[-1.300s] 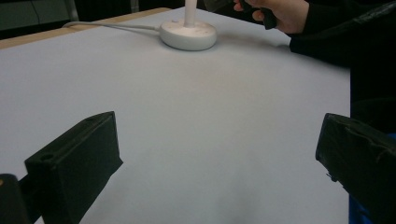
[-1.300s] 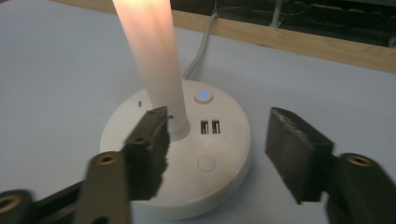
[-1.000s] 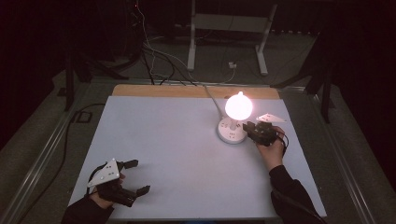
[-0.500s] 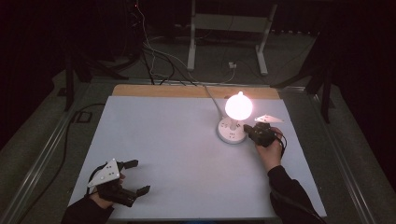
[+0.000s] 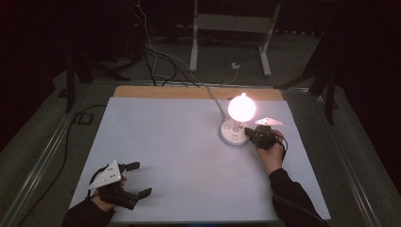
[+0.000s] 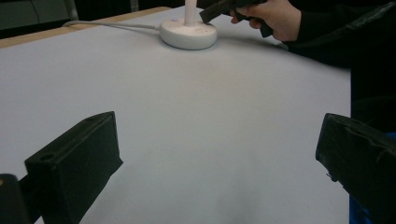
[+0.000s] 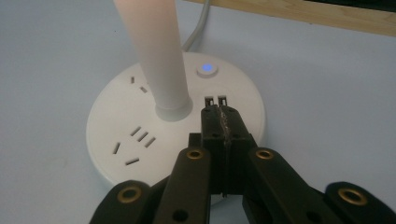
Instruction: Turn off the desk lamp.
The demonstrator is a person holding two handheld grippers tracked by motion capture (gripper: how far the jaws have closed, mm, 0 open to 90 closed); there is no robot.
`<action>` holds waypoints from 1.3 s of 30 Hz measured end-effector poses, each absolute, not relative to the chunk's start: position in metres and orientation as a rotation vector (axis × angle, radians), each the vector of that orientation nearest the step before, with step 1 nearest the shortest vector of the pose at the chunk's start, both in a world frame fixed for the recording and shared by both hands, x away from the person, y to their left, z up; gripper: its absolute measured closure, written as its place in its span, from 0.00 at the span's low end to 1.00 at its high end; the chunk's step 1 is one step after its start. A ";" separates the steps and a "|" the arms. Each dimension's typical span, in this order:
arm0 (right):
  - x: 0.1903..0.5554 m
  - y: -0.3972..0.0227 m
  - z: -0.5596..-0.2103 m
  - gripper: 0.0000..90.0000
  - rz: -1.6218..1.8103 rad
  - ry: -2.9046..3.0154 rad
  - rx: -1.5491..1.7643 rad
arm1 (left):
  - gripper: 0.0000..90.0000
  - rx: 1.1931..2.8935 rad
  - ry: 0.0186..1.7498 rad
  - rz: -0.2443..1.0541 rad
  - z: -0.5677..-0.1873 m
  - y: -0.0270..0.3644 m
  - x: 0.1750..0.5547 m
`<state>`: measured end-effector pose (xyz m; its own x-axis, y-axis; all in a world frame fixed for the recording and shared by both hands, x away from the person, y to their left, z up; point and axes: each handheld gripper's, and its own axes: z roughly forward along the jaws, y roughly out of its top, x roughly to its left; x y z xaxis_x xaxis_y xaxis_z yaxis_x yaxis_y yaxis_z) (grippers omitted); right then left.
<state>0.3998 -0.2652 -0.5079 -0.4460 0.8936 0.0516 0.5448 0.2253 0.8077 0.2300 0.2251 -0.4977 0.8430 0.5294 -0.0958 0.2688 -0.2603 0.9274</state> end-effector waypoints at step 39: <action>0.395 -0.271 -0.490 1.00 1.162 1.994 1.328 | 0.01 1.856 0.602 0.274 -0.498 0.225 0.231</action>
<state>0.3947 -0.2707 -0.4899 -0.4179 0.9061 0.0656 0.5036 0.1709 0.8468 0.2305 0.2249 -0.4981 0.8436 0.5278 -0.0990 0.2712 -0.2597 0.9268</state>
